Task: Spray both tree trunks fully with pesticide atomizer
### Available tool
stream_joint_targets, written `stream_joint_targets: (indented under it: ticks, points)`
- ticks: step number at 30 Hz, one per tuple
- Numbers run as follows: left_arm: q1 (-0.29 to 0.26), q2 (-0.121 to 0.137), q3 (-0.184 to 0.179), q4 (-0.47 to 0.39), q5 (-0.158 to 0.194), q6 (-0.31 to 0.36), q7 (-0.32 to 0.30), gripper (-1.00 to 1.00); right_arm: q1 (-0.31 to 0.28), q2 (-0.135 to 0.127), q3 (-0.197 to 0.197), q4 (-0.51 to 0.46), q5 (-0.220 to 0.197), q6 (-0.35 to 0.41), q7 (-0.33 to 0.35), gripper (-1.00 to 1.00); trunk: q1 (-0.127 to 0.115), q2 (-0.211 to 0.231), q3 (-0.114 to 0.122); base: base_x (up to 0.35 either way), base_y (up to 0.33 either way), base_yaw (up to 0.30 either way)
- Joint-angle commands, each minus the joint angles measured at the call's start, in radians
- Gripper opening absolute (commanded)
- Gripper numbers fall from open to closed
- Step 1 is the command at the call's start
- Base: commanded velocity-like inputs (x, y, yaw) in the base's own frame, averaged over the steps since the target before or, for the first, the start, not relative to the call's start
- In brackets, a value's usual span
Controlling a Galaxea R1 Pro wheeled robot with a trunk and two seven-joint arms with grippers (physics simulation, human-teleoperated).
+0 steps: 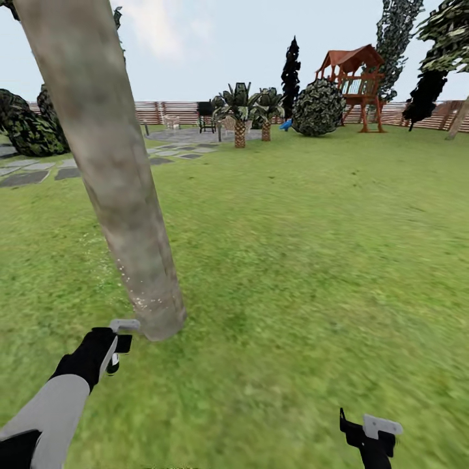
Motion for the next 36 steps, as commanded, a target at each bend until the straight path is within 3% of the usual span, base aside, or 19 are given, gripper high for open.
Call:
stream_joint_targets:
  ticks: [1,6,8,11,19,27,32,36]
  points:
    - [-0.013,-0.001,0.000,-0.005,-0.002,0.004,-0.001,-1.00,0.000,0.000,0.000,0.000,0.000,0.000,0.000,1.00,0.000,0.000,0.000,0.000,0.000,0.128]
    - [-0.127,-0.015,-0.002,-0.015,-0.004,0.079,-0.011,-1.00,0.000,-0.001,0.000,0.000,-0.001,0.000,0.000,1.00,0.000,0.000,0.000,0.000,0.000,0.013]
    - [-0.137,-0.013,-0.068,-0.016,-0.007,0.085,-0.030,-1.00,0.000,-0.001,0.000,0.000,-0.001,0.000,0.000,1.00,0.000,0.000,0.000,0.000,0.000,0.000]
    - [-0.133,-0.011,-0.115,-0.016,-0.007,0.084,-0.033,-1.00,0.000,-0.002,0.000,0.000,-0.001,0.000,0.000,1.00,0.000,0.000,0.000,0.000,0.000,0.000]
    - [-0.132,-0.014,-0.112,-0.080,0.000,0.084,-0.030,-1.00,0.000,0.000,0.000,0.000,-0.001,0.000,-0.001,1.00,0.000,0.000,0.000,-0.028,-0.202,0.019]
    - [-0.137,-0.015,-0.110,-0.119,0.001,0.084,-0.030,-1.00,0.000,0.000,0.000,0.000,0.000,0.000,0.000,1.00,0.000,0.000,0.000,0.068,-0.250,0.248]
    - [-0.152,-0.027,-0.116,-0.145,0.072,0.087,-0.028,-1.00,0.000,0.000,0.000,0.000,0.000,0.000,0.000,1.00,0.000,0.000,0.000,0.150,-0.061,0.046]
    - [-0.165,-0.012,-0.118,-0.198,0.081,0.158,-0.042,-1.00,0.000,0.000,0.000,0.000,-0.001,0.000,-0.001,1.00,0.000,0.000,0.000,0.006,-0.002,0.001]
